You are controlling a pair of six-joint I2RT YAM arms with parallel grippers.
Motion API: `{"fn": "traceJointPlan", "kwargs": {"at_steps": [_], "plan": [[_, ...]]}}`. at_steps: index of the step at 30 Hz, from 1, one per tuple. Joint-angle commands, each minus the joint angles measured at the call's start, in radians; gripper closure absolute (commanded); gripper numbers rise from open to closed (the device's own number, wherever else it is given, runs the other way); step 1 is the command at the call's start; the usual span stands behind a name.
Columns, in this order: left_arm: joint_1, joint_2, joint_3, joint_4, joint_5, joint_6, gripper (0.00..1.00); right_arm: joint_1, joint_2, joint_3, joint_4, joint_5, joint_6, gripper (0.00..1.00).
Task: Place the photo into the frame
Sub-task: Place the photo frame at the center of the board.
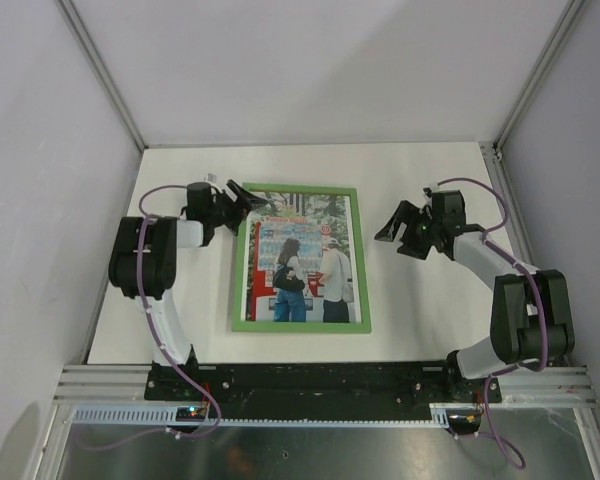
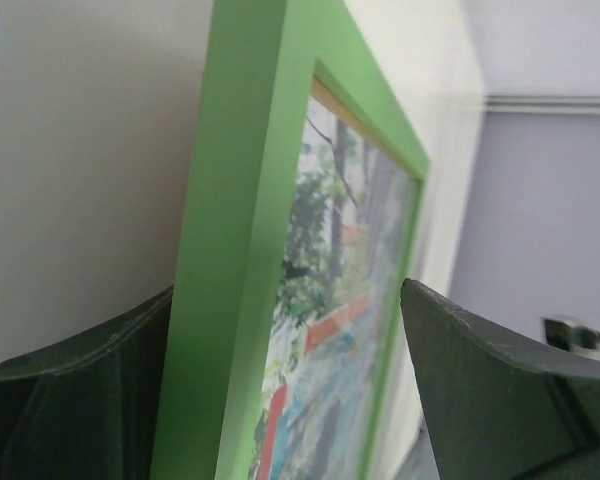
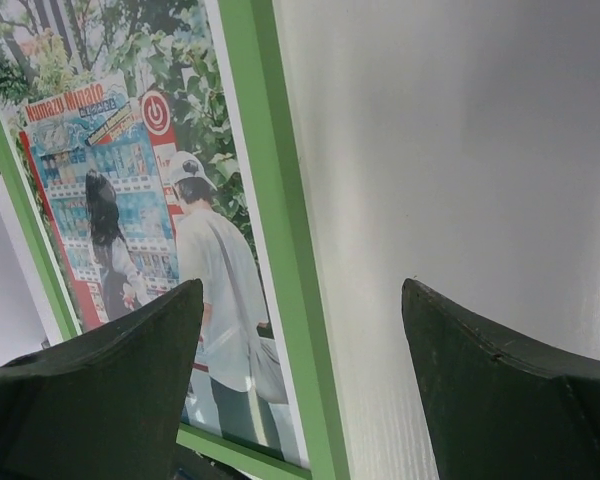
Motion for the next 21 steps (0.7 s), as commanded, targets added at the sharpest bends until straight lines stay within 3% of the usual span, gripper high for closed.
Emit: {"fn": "traceJointPlan", "kwargs": {"at_steps": [1,9,16,18,21], "plan": [[-0.006,-0.104,0.141,-0.333,-0.167,0.252,0.13,0.017,0.019,-0.003,0.035,0.011,-0.019,0.15],[-0.061,-0.120,0.289,-0.628,-0.360,0.448,0.11,0.060,0.035,-0.004,0.050,0.043,-0.014,0.15],[-0.083,-0.196,0.324,-0.783,-0.630,0.502,0.12,0.076,0.034,-0.003,0.035,0.077,-0.021,0.15],[-0.079,-0.236,0.299,-0.810,-0.701,0.499,0.17,0.080,0.031,-0.004,0.025,0.094,-0.020,0.16],[-0.065,-0.286,0.240,-0.840,-0.769,0.480,0.37,0.094,0.017,-0.003,-0.013,0.150,-0.022,0.20]]}}
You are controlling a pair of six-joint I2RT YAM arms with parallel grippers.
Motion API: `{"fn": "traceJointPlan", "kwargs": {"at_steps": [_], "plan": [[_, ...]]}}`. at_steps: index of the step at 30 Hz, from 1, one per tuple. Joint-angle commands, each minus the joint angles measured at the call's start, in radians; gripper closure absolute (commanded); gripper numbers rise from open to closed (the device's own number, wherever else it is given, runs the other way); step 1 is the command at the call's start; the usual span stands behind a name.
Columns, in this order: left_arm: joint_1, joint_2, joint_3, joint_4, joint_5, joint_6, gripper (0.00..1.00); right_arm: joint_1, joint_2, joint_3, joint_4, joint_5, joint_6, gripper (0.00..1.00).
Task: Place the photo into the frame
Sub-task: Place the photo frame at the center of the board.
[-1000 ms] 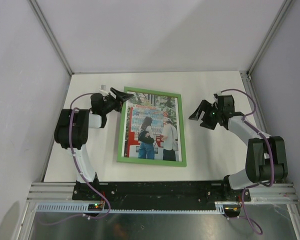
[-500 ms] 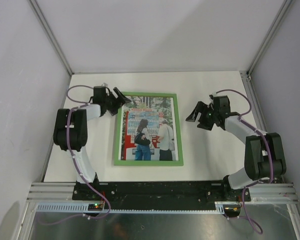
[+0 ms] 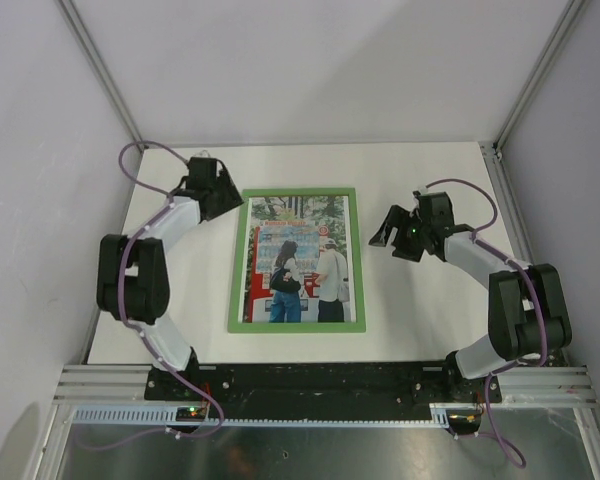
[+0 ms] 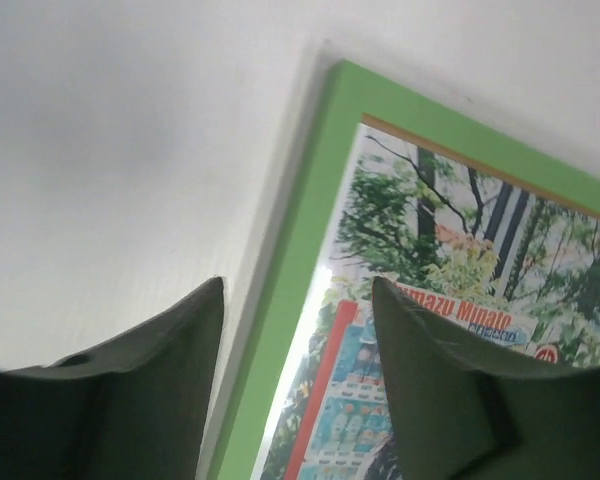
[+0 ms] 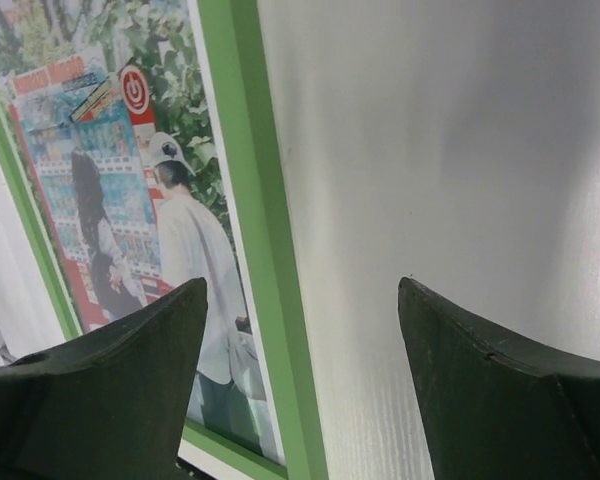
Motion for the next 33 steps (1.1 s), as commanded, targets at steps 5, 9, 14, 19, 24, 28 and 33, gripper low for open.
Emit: {"fn": "traceJointPlan", "kwargs": {"at_steps": [5,9,14,19,24,28,33], "plan": [[0.058,-0.139,-0.174,-0.083,-0.179,-0.026,0.73,0.062,-0.029,-0.003,-0.095,0.194,-0.020,0.30],[0.057,-0.137,-0.242,-0.078,-0.140,-0.047,0.95,0.108,-0.029,-0.004,-0.122,0.262,-0.015,0.45],[0.011,-0.149,-0.293,-0.066,-0.126,-0.065,1.00,0.155,0.000,-0.002,-0.111,0.283,0.004,0.65],[-0.045,-0.140,-0.323,-0.054,-0.116,-0.092,1.00,0.185,0.051,-0.003,-0.077,0.282,0.022,0.73],[-0.102,-0.117,-0.338,-0.037,-0.105,-0.112,1.00,0.191,0.095,-0.002,-0.048,0.271,0.027,0.75],[-0.141,-0.097,-0.328,-0.026,-0.089,-0.126,1.00,0.191,0.122,-0.003,-0.031,0.268,0.027,0.75],[-0.187,-0.070,-0.305,-0.017,-0.072,-0.144,1.00,0.180,0.141,-0.002,-0.025,0.269,0.025,0.75]]}}
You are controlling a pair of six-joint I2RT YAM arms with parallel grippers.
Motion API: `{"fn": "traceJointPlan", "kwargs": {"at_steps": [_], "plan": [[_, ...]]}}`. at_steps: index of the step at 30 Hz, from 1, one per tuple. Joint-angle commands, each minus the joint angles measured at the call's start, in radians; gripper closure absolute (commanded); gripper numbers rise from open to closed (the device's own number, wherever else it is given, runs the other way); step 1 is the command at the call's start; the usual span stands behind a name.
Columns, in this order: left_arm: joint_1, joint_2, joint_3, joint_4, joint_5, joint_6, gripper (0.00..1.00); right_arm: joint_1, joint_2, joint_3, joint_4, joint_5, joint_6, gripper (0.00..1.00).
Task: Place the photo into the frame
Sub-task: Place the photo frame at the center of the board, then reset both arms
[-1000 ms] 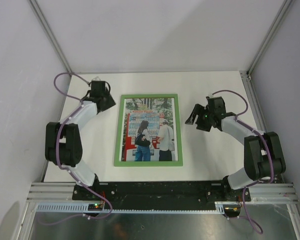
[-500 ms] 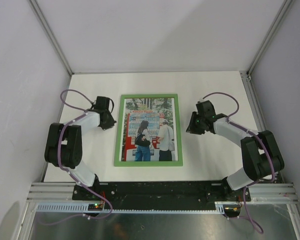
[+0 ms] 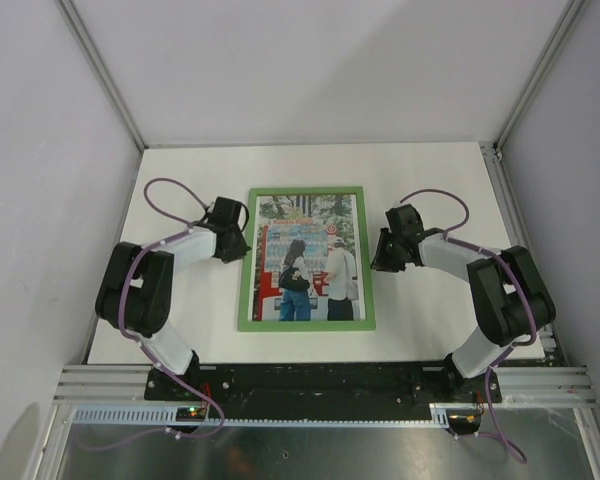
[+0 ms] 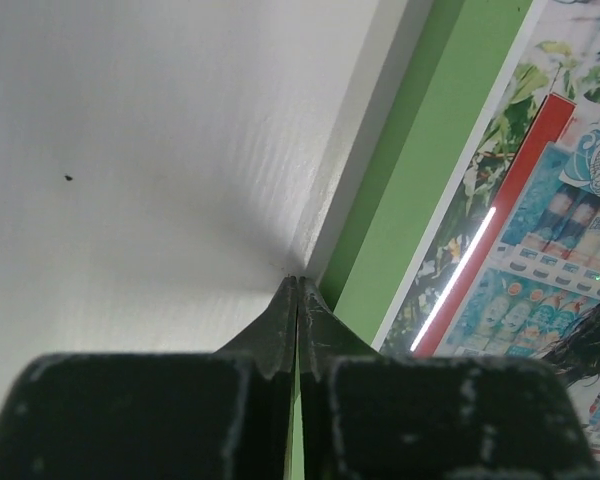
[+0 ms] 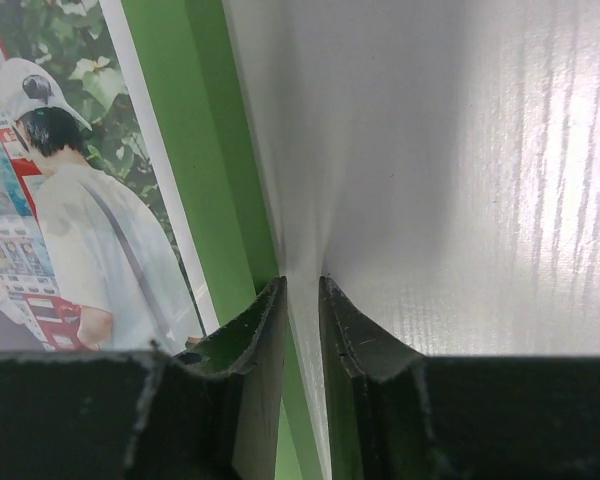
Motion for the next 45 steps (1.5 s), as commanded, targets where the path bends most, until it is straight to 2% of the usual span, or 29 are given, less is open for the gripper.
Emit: {"fn": "traceJointPlan", "kwargs": {"at_steps": [1,15,24,30,36,39,45], "plan": [[-0.056,0.046,0.030,0.022,0.045,-0.047,1.00,-0.012,0.025,-0.002,0.032,0.015,0.008,0.76],[-0.172,0.139,0.131,0.029,0.066,-0.078,1.00,-0.079,-0.019,-0.002,-0.038,0.040,-0.031,0.76],[-0.178,0.143,0.145,0.027,0.058,-0.068,1.00,-0.097,-0.030,-0.002,-0.052,0.046,-0.037,0.76],[-0.172,0.099,0.151,0.010,0.001,-0.038,0.99,-0.156,-0.066,0.004,-0.058,0.029,-0.047,0.74],[-0.148,0.010,0.181,-0.031,-0.059,0.032,0.81,-0.208,-0.130,0.072,-0.108,0.020,-0.069,0.64],[-0.126,-0.059,0.201,-0.050,-0.056,0.071,0.66,-0.211,-0.176,0.118,-0.141,0.010,-0.070,0.56],[-0.119,-0.237,0.222,-0.062,0.085,0.170,0.36,-0.188,-0.345,0.151,-0.144,-0.029,-0.060,0.32]]}}
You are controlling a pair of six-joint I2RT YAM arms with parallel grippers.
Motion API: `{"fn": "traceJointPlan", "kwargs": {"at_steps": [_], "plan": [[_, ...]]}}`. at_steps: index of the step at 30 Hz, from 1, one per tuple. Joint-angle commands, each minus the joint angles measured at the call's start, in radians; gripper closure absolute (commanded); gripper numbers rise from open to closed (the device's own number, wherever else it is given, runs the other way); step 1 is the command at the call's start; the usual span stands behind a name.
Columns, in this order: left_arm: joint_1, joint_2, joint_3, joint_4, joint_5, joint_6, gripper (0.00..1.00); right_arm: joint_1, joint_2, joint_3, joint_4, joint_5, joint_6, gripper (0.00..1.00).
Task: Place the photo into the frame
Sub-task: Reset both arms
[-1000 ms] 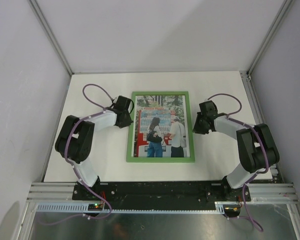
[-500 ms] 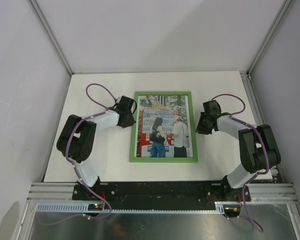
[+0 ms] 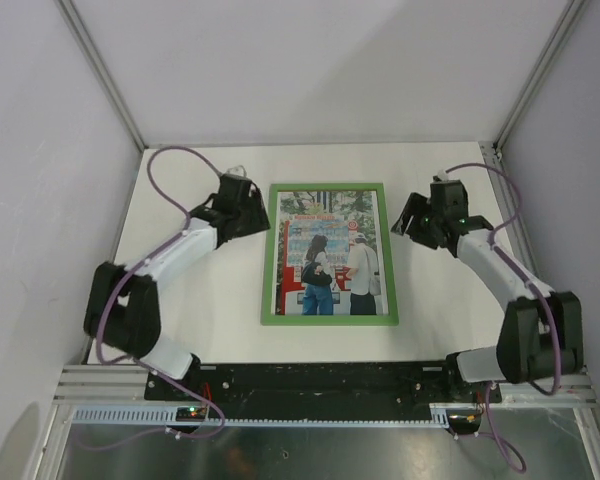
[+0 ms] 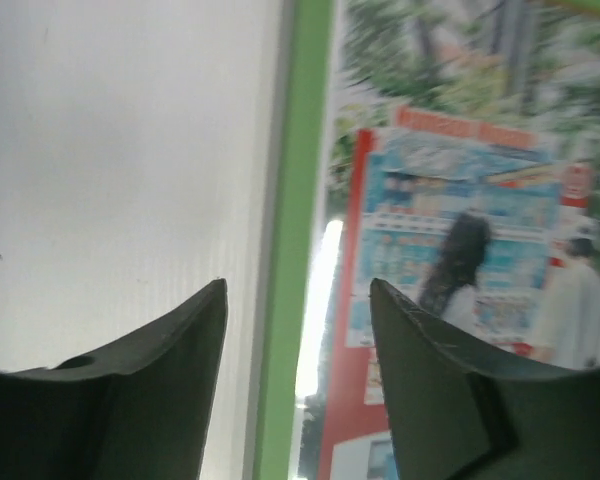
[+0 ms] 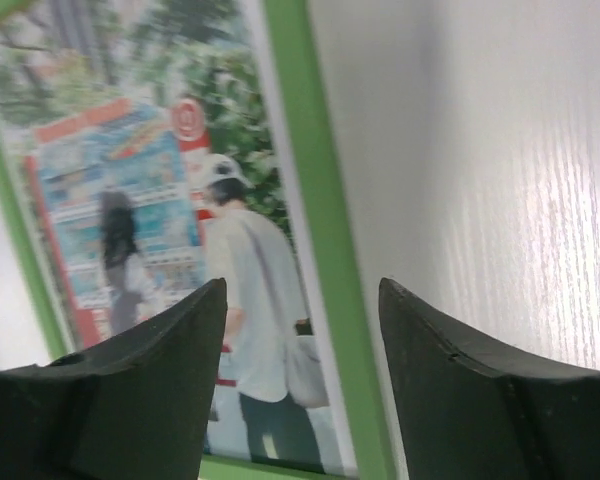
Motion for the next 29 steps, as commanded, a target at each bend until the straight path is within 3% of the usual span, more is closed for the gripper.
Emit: {"fn": "traceJointPlan", "kwargs": {"at_steps": [1,3,6,16,29], "plan": [[0.005,-0.190,0.050,-0.003,0.116,0.099,0.29,0.027,-0.170,0.055,-0.004,-0.044,-0.005,0.28],[0.005,-0.269,0.037,-0.008,0.161,0.119,0.10,0.041,-0.229,0.055,-0.002,-0.053,-0.010,0.23],[0.004,-0.382,0.009,-0.014,0.203,0.147,0.02,0.072,-0.301,0.053,-0.006,-0.049,-0.021,0.18],[0.005,-0.629,-0.082,-0.027,0.242,0.146,0.00,0.097,-0.454,0.026,0.014,-0.072,0.003,0.09],[0.005,-0.643,-0.100,-0.026,0.219,0.165,0.00,0.112,-0.457,-0.001,0.028,-0.037,0.011,0.07]]}}
